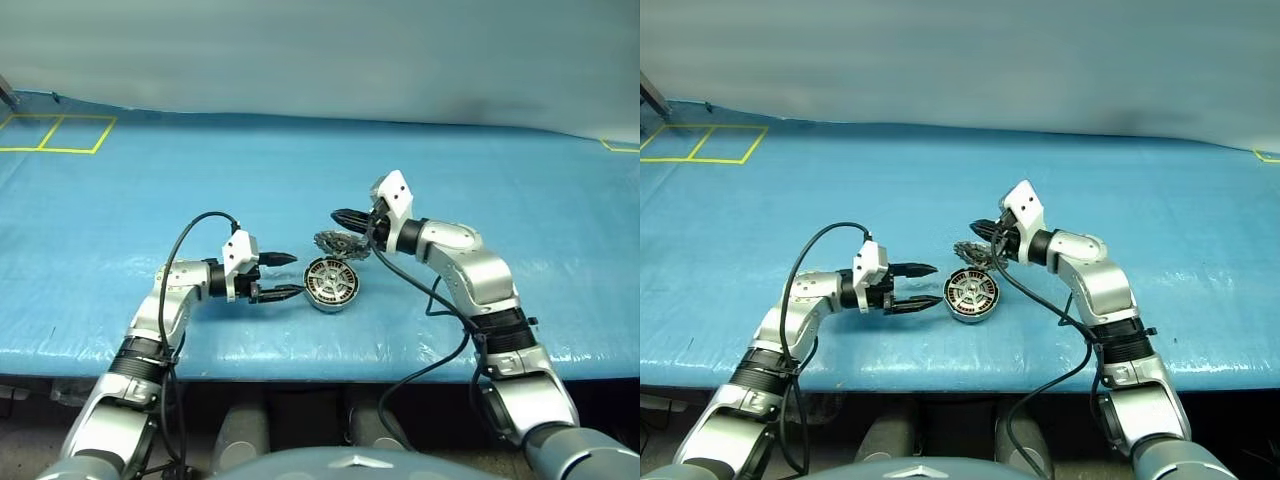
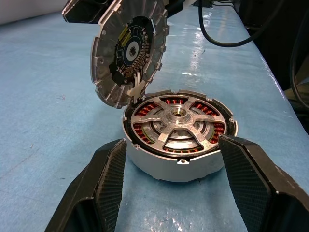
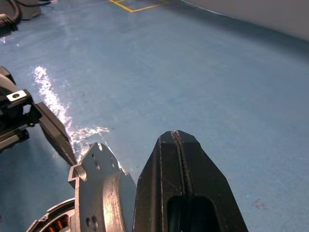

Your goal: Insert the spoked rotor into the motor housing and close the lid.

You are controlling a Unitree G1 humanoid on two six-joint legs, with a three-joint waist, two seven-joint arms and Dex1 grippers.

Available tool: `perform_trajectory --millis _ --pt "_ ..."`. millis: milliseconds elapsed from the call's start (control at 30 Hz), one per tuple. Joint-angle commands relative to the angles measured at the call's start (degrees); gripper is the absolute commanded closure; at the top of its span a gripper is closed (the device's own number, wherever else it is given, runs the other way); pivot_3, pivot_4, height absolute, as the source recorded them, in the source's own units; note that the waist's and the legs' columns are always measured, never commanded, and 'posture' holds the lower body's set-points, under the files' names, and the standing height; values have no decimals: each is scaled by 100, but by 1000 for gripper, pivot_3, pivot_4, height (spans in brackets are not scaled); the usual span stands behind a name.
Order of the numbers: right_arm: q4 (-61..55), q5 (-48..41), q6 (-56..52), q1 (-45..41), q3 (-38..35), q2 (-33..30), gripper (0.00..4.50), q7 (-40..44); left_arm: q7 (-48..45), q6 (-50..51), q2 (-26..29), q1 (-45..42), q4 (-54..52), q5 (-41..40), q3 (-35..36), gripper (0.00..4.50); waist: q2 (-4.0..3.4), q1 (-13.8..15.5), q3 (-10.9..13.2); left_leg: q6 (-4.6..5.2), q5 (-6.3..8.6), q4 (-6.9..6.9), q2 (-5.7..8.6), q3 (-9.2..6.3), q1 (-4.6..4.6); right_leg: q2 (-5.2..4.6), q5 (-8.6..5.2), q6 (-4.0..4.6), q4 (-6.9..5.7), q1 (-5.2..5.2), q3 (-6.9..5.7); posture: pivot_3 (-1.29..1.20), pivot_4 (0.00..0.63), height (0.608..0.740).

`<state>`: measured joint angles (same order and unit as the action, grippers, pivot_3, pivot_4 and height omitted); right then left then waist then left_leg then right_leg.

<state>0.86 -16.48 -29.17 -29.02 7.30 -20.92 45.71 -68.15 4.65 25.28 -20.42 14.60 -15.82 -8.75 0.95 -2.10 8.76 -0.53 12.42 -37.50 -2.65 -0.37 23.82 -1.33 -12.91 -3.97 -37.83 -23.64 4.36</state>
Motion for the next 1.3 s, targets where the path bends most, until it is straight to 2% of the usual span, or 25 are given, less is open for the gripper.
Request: perform_trajectory --millis 33,300,600,767,1000,1300 --pt "-599 -99 -123 169 133 -99 4500 121 37 -21 53 -48 -169 -80 139 1217 0 0 0 0 0 1 0 0 0 0 -1 1 0 0 -1 0 150 740" --pt "-1242 174 -180 855 784 -370 4500 194 140 -28 71 -76 -142 -105 218 1217 0 0 0 0 0 2 0 0 -1 0 -5 7 2 -1 -1 0 150 740" --pt "-1026 541 -12 1221 1188 -239 4500 -108 194 10 100 -31 -217 -120 231 1217 3 -3 -1 0 0 1 -1 1 -6 0 -7 8 2 1 -2 0 150 740" --pt "-1001 542 51 1342 1174 -116 4500 -219 198 36 110 -6 -265 -136 214 1217 3 -3 -1 -1 0 2 -2 2 -6 0 -8 8 2 1 -3 0 150 740" --pt "-1067 314 309 1521 688 529 4500 -897 198 55 18 9 -298 -134 141 1217 3 -2 -1 -1 0 2 -4 1 -5 1 -8 9 1 -1 -4 0 150 740" --pt "-1801 16 354 1915 123 659 4500 -1302 139 78 -79 -27 -293 -158 132 1217 3 2 0 -1 0 11 -2 1 1 -1 -10 12 6 -7 -4 0 150 740"
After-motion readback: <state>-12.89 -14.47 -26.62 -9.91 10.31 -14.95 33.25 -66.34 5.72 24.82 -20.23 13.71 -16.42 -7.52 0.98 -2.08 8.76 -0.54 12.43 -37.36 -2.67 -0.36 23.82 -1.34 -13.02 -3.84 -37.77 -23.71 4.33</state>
